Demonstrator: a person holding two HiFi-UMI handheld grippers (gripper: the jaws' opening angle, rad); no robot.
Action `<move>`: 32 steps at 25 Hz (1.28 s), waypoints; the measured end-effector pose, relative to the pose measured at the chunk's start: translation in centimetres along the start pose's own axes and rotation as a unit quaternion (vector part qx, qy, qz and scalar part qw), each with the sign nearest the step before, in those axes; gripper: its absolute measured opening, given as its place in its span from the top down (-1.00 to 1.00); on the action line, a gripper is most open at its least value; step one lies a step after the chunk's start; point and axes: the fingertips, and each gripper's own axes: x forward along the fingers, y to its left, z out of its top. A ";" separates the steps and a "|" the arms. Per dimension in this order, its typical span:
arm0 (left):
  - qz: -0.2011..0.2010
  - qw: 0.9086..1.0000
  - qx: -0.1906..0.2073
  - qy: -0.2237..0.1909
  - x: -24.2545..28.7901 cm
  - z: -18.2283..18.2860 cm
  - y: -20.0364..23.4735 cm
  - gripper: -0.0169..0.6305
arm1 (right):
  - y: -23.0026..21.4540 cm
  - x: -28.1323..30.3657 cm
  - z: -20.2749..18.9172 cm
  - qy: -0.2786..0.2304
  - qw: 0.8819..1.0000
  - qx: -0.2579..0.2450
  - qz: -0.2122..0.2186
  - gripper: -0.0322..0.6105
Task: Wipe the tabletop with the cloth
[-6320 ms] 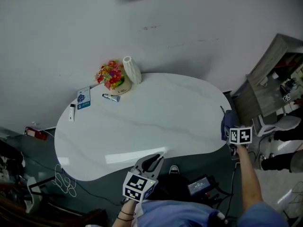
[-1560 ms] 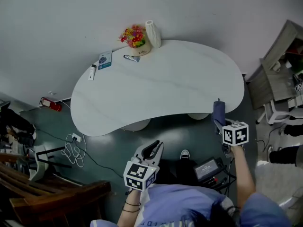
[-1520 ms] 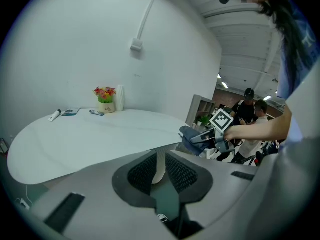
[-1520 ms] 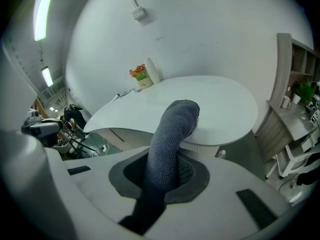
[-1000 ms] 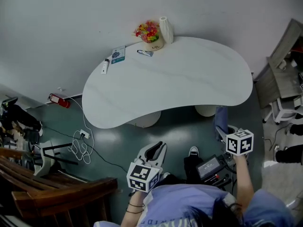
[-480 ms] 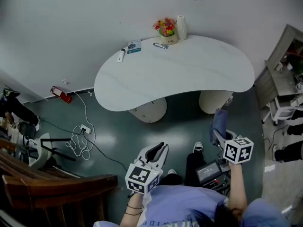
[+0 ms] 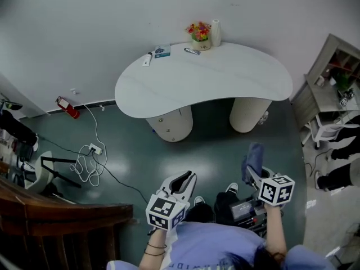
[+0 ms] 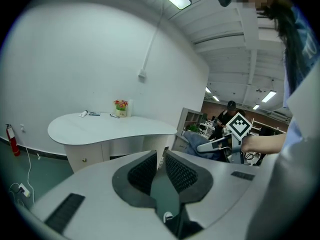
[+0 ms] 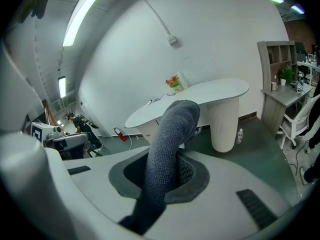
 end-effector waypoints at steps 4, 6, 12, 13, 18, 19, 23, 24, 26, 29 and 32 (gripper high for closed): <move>0.004 1.000 0.000 -0.012 -1.1 -0.6 -1.7 0.80 | 0.7 -1.7 -1.2 0.006 1.000 -0.018 0.007 0.71; 0.009 1.000 0.003 -0.014 -1.7 -0.8 -2.5 0.80 | 0.8 -2.4 -1.8 0.008 1.000 -0.023 0.011 0.71; 0.029 0.999 0.002 -0.025 -3.6 -0.5 -5.3 0.80 | 2.0 -5.0 -2.1 0.006 0.999 -0.028 0.024 0.71; 0.032 0.999 0.005 -0.026 -3.9 -0.5 -6.0 0.80 | 2.3 -5.7 -2.3 0.006 0.999 -0.028 0.030 0.71; 0.042 0.998 0.040 -0.016 -5.5 -1.3 -10.1 0.80 | 3.4 -9.8 -4.2 -0.004 0.998 -0.027 0.057 0.71; 0.041 0.998 0.042 -0.018 -5.8 -1.5 -11.0 0.80 | 3.5 -10.5 -4.7 -0.003 0.998 -0.028 0.060 0.71; 0.041 0.999 0.016 -0.032 -6.6 -2.5 -13.7 0.80 | 3.1 -12.7 -6.7 0.005 0.997 -0.035 0.065 0.71; 0.040 0.999 0.010 -0.030 -6.7 -3.0 -14.4 0.80 | 3.0 -13.1 -7.2 0.008 0.997 -0.036 0.066 0.71; 0.040 0.999 0.010 -0.021 -6.9 -4.1 -15.7 0.80 | 2.7 -13.8 -8.0 0.013 0.997 -0.037 0.070 0.71; 0.041 0.999 0.013 -0.014 -7.2 -5.1 -17.0 0.80 | 2.4 -14.8 -8.6 0.011 0.996 -0.040 0.074 0.71; 0.042 0.999 0.015 -0.013 -7.1 -5.1 -17.6 0.80 | 2.4 -15.5 -8.9 0.011 0.996 -0.038 0.081 0.71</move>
